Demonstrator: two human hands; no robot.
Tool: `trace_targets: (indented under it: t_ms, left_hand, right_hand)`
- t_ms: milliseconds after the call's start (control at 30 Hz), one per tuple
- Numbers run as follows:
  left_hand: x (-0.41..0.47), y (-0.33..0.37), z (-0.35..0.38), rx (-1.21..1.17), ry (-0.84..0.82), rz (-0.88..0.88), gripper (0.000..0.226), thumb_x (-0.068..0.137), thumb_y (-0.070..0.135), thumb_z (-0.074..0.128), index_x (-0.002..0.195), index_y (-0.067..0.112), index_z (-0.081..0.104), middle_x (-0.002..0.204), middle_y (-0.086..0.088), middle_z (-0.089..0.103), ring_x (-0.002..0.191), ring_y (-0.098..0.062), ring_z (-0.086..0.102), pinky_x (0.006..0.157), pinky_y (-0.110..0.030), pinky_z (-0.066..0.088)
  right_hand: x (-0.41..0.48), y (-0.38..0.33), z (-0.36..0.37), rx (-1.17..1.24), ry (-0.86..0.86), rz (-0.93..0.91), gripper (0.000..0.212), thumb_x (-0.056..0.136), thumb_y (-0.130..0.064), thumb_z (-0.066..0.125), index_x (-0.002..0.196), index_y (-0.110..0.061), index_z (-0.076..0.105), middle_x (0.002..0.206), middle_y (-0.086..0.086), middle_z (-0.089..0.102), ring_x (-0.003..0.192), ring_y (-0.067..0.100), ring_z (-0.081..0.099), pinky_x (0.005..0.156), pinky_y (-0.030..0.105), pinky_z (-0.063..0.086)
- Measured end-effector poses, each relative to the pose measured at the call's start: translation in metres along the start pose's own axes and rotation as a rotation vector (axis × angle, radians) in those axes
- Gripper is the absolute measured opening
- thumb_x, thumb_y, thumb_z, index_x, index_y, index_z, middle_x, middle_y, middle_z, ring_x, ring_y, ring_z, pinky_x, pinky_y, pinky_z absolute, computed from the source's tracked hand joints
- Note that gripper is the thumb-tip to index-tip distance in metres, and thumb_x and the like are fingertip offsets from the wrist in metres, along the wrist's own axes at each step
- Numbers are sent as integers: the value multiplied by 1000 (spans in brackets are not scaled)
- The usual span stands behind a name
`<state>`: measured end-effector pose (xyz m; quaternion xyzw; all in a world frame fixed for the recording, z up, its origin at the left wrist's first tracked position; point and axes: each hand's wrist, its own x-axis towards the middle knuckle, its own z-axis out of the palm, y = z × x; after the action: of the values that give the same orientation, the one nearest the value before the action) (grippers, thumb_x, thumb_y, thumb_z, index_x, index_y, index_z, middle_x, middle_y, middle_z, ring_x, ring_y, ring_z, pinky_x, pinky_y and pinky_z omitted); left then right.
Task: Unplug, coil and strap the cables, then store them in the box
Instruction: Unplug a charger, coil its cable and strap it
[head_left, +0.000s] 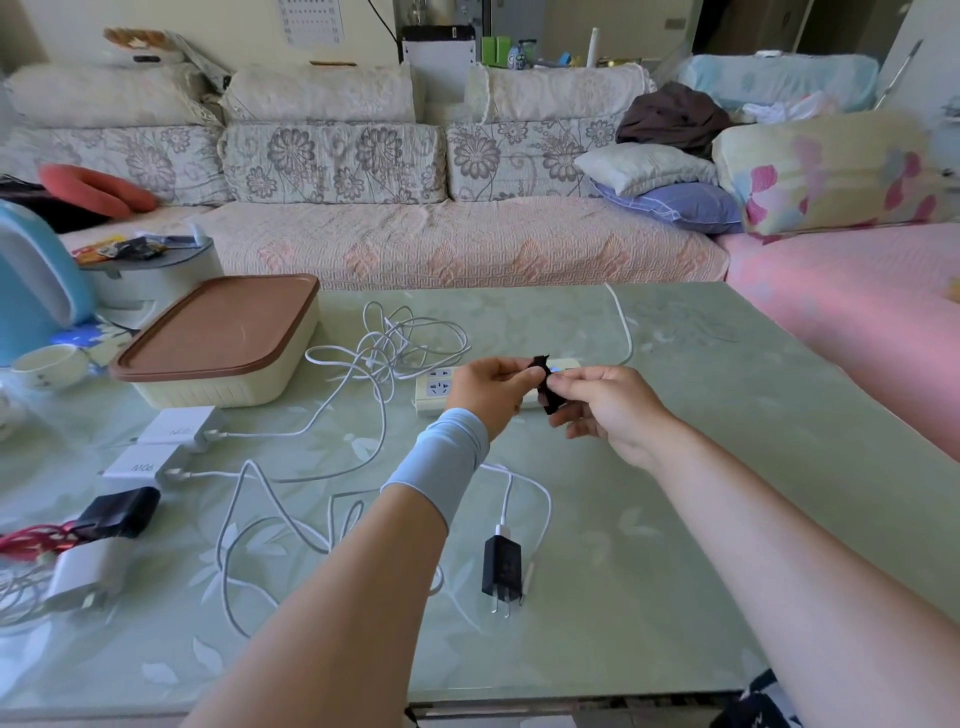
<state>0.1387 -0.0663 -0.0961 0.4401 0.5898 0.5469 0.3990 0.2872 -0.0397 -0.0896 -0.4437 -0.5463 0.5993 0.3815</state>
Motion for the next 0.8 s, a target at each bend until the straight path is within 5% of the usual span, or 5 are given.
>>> trace_targets:
  t_ms: [100,233,367,467,800]
  left_hand:
    - [-4,2,-6,-66,1,-67,8,85,19,72,78,20,70,52,11,60,52,-12,44,56,-22,43]
    - [-11,2,-20,-81,-59,-132,11,91,20,66,80,20,69,71,4,66,54,-12,43,59,-24,45]
    - [-18,5,-22,-89,-148,-119,4,91,19,65,89,16,68,81,-3,66,59,-16,57,72,-31,58]
    - [-23,9,-22,-57,-178,-81,20,83,19,75,100,10,67,79,-5,68,60,-17,62,76,-35,60]
    - [-19,10,-21,600,-66,112,8,78,24,67,84,21,71,77,4,70,69,-21,66,68,-27,55]
  right_hand:
    - [-4,-4,5,-5,-58,15,8,95,-8,60,94,-3,66,75,9,72,49,17,62,42,23,47]
    - [-11,-3,10,-175,-166,-18,3,94,-4,61,97,-3,63,86,15,73,58,17,68,45,21,46]
    - [-14,-1,17,-237,-106,-54,7,84,0,71,84,-5,67,74,12,72,57,18,68,45,23,46]
    - [-14,-4,18,-162,16,-48,10,86,-1,69,79,-8,66,68,8,71,53,17,67,43,23,46]
    - [-10,-3,14,-119,78,50,15,86,-6,71,80,-7,58,63,7,68,42,17,54,38,22,38]
